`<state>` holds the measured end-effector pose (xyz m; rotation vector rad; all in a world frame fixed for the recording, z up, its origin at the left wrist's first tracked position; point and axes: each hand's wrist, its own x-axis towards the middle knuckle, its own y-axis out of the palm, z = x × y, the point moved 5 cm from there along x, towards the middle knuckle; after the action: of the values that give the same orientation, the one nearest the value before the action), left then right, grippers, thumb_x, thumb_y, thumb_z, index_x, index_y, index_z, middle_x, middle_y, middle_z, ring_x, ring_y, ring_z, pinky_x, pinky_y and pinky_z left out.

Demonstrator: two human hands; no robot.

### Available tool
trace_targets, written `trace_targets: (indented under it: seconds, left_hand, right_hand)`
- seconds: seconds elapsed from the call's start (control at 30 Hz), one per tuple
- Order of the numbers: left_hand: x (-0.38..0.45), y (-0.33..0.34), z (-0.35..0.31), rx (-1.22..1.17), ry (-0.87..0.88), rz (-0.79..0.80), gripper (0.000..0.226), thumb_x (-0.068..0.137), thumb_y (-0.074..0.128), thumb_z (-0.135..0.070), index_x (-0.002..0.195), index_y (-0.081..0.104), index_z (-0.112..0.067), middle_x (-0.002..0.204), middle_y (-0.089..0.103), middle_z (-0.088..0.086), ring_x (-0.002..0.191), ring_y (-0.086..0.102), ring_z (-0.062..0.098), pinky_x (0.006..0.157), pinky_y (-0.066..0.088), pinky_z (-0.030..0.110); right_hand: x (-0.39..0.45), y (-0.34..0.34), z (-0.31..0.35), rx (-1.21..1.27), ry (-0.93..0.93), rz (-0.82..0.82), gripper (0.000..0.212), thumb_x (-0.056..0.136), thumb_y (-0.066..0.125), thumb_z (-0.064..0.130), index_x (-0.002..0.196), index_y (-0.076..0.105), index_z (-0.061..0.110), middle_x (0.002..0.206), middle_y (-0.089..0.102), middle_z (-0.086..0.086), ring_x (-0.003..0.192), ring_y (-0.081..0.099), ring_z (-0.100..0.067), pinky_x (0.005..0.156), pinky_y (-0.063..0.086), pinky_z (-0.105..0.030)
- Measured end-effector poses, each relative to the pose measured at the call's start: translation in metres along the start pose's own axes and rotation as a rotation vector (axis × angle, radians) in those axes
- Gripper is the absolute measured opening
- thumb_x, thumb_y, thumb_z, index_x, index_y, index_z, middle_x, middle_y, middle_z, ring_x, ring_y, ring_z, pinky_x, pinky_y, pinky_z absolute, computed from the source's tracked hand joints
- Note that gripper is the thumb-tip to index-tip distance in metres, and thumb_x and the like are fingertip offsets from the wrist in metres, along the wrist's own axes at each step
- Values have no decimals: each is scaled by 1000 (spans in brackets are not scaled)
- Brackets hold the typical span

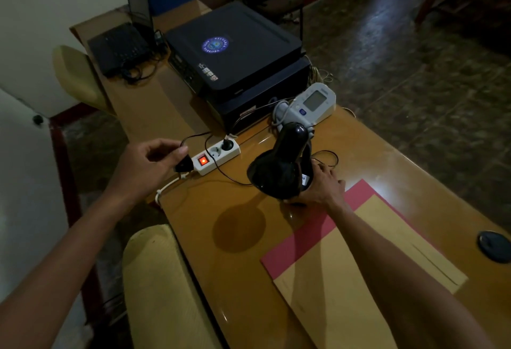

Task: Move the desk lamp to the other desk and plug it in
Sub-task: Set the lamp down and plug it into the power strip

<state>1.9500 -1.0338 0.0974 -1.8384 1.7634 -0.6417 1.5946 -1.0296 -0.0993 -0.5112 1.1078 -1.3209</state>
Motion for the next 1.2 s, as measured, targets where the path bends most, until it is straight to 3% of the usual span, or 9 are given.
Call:
trace_targets:
  seconds: [0.2, 0.33, 0.67, 0.77, 0.9, 1.03, 1.1, 1.2]
  left_hand:
    - [-7, 1, -4, 19, -1, -4, 7, 88, 71, -35, 89, 68, -41, 92, 70, -20, 84, 65, -8, 69, 45, 15]
    - [-13, 3, -7, 36, 1, -3, 7, 89, 70, -36, 94, 67, -40, 94, 67, -20, 90, 63, -3, 69, 44, 18]
    - [-14, 16, 2, 63, -5, -15, 18, 90, 67, -37, 107, 68, -32, 97, 64, -23, 90, 60, -8, 63, 43, 10]
    - [-13, 23, 7, 33, -17, -21, 19, 90, 68, -37, 107, 71, -30, 99, 67, -21, 90, 61, -8, 68, 43, 11]
    - [-16, 29, 11, 4, -6, -15, 17, 90, 69, -38, 105, 71, -32, 99, 68, -20, 89, 61, -14, 69, 45, 13]
    - [-24, 34, 18, -33, -12, -16, 9, 88, 69, -40, 96, 68, -42, 90, 68, -25, 88, 60, -18, 69, 47, 16]
    - [-28, 35, 25, -29, -25, -20, 8, 87, 71, -40, 94, 68, -43, 88, 68, -29, 88, 60, -17, 70, 48, 17]
    - [-39, 32, 41, 12, -37, -46, 10, 85, 73, -38, 95, 70, -40, 91, 69, -24, 86, 61, -16, 63, 46, 7]
  right_hand:
    - [8, -8, -19, 49, 36, -47, 137, 43, 79, 78, 156, 21, 26, 156, 34, -8, 140, 33, -35, 110, 34, -53]
    - [15, -13, -31, 86, 85, -69, 137, 43, 80, 77, 156, 21, 27, 157, 34, -9, 141, 32, -36, 111, 32, -53]
    - [52, -36, -56, 88, 116, -26, 136, 45, 87, 68, 157, 20, 28, 159, 29, -11, 144, 29, -38, 113, 39, -51]
    - [60, -37, -62, 103, 128, -27, 136, 44, 88, 66, 156, 21, 30, 159, 27, -11, 144, 27, -38, 112, 39, -53]
    - [59, -35, -65, 177, 113, -76, 131, 39, 90, 65, 149, 34, 22, 152, 39, -8, 138, 37, -33, 109, 43, -51]
    - [41, -23, -64, 334, 108, -113, 136, 53, 92, 52, 159, 12, 21, 164, 16, -4, 149, 22, -32, 118, 33, -51]
    - [22, -14, -53, 303, 103, -198, 125, 64, 88, 49, 159, 12, 21, 165, 13, -7, 150, 19, -34, 118, 32, -52]
    - [-26, 9, -18, 315, 129, -343, 96, 76, 78, 36, 154, 26, 18, 159, 25, -14, 145, 28, -38, 115, 37, -53]
